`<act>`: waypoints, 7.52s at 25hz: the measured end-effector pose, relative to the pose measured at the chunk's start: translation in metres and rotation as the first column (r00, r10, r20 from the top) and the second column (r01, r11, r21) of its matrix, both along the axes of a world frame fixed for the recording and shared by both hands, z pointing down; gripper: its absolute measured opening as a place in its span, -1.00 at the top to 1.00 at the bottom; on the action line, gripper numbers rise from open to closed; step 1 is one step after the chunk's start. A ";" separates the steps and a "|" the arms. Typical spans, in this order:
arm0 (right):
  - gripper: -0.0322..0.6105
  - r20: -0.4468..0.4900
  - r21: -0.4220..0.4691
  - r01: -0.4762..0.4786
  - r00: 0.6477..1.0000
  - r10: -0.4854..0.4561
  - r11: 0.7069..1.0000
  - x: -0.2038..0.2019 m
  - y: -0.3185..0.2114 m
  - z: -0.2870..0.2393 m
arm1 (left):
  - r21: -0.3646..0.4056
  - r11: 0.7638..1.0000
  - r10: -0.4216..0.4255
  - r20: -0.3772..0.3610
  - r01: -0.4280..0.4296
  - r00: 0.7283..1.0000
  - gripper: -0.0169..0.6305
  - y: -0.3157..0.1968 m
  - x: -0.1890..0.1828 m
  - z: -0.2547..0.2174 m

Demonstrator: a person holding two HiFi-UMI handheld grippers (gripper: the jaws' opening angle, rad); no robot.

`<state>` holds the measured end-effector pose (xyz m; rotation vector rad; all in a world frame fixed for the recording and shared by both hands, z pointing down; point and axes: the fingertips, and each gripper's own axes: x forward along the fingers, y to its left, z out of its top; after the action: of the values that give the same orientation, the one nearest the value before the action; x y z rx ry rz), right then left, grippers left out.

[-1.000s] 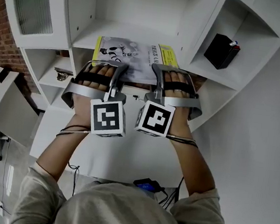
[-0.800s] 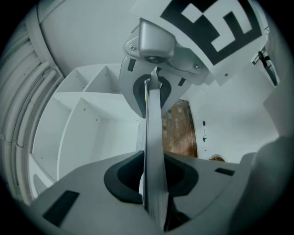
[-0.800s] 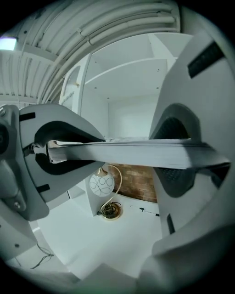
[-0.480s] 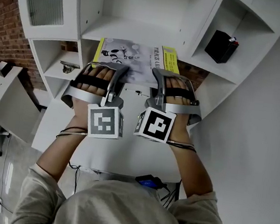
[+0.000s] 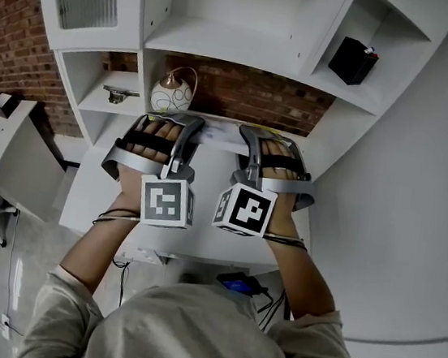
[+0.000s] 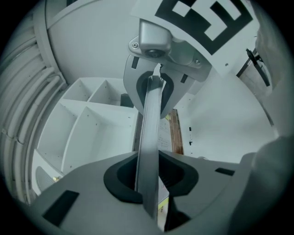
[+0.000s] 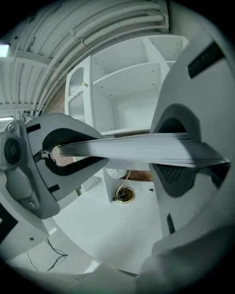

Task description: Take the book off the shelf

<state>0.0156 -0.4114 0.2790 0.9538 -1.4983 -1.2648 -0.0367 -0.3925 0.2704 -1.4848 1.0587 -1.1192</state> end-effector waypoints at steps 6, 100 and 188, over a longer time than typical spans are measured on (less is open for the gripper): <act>0.65 0.017 -0.032 -0.040 0.999 0.040 0.999 -0.004 0.040 0.021 | -0.008 0.999 0.043 -0.005 -0.043 0.999 0.68 0.036 -0.006 0.023; 0.46 -0.150 -0.737 -0.095 0.988 -0.025 0.669 0.038 0.090 0.440 | -0.845 0.534 -0.067 -0.074 -0.027 0.995 0.40 0.091 0.033 0.439; 0.85 0.916 -0.369 0.323 0.286 0.282 0.872 0.044 0.174 0.097 | -0.276 0.918 -0.217 -0.951 -0.286 0.222 0.92 0.159 0.001 0.119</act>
<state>0.0595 -0.2370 0.3760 1.4283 -2.6195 -0.0347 -0.0360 -0.2339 0.3893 -2.7126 1.6567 -0.1394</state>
